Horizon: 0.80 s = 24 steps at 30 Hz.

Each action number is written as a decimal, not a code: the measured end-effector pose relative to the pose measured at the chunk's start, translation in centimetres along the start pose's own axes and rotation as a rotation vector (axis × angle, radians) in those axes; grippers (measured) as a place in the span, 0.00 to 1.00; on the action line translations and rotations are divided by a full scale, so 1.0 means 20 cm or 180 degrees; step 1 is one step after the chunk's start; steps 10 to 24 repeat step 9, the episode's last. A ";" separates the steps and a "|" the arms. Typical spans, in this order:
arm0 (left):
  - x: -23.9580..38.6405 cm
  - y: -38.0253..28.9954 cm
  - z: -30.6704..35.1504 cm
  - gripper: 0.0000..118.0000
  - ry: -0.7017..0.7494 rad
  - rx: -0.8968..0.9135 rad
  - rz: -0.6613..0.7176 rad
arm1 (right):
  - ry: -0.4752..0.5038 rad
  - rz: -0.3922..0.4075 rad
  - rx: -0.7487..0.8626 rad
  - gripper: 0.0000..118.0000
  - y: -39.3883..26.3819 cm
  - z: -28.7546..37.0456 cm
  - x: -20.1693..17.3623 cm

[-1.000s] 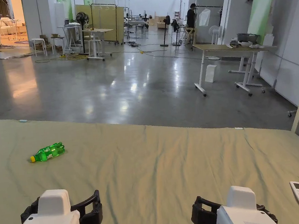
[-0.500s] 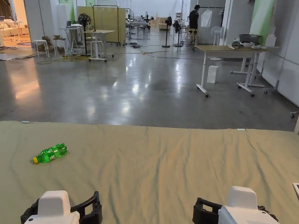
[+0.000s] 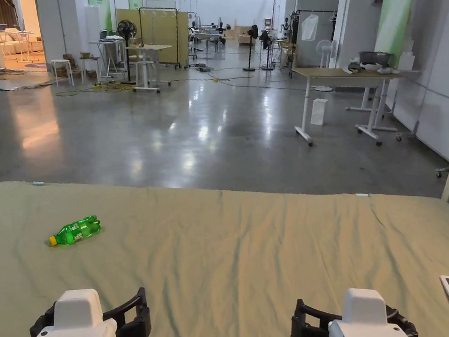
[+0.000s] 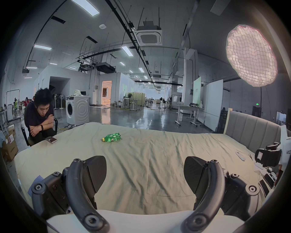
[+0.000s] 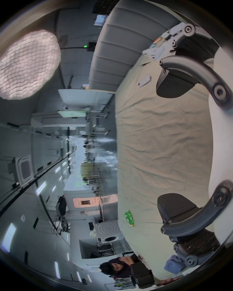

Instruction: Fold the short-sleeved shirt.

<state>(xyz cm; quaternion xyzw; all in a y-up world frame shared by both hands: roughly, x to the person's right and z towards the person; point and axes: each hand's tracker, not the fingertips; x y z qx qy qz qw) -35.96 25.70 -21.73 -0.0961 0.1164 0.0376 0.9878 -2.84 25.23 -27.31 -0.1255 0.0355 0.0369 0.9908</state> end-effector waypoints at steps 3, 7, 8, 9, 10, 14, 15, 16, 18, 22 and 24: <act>0.00 0.00 0.00 0.85 -0.0040 0.0044 -0.0038 | -0.0069 -0.0007 0.0045 1.00 0.04 0.04 -0.02; 0.01 0.01 -0.01 0.85 -0.0080 0.0052 -0.0078 | -0.0080 -0.0085 0.0215 1.00 0.04 0.04 0.01; 0.01 0.01 -0.01 0.85 -0.0079 0.0055 -0.0074 | -0.0034 -0.0050 0.0269 1.00 0.03 0.04 0.02; 0.01 0.00 -0.01 0.85 -0.0071 0.0068 -0.0062 | 0.0015 -0.0030 0.0248 1.00 0.03 0.03 0.03; 0.01 0.00 -0.01 0.85 -0.0071 0.0068 -0.0062 | 0.0015 -0.0030 0.0248 1.00 0.03 0.03 0.03; 0.01 0.00 -0.01 0.85 -0.0071 0.0068 -0.0062 | 0.0015 -0.0030 0.0248 1.00 0.03 0.03 0.03; 0.01 0.00 -0.01 0.85 -0.0071 0.0068 -0.0062 | 0.0015 -0.0030 0.0248 1.00 0.03 0.03 0.03; 0.01 0.00 -0.01 0.85 -0.0071 0.0068 -0.0062 | 0.0015 -0.0030 0.0248 1.00 0.03 0.03 0.03; 0.01 0.00 -0.01 0.85 -0.0071 0.0068 -0.0062 | 0.0015 -0.0030 0.0248 1.00 0.03 0.03 0.03; 0.01 0.00 -0.01 0.85 -0.0071 0.0068 -0.0062 | 0.0015 -0.0030 0.0248 1.00 0.03 0.03 0.03; 0.01 0.00 -0.01 0.85 -0.0071 0.0068 -0.0062 | 0.0015 -0.0030 0.0248 1.00 0.03 0.03 0.03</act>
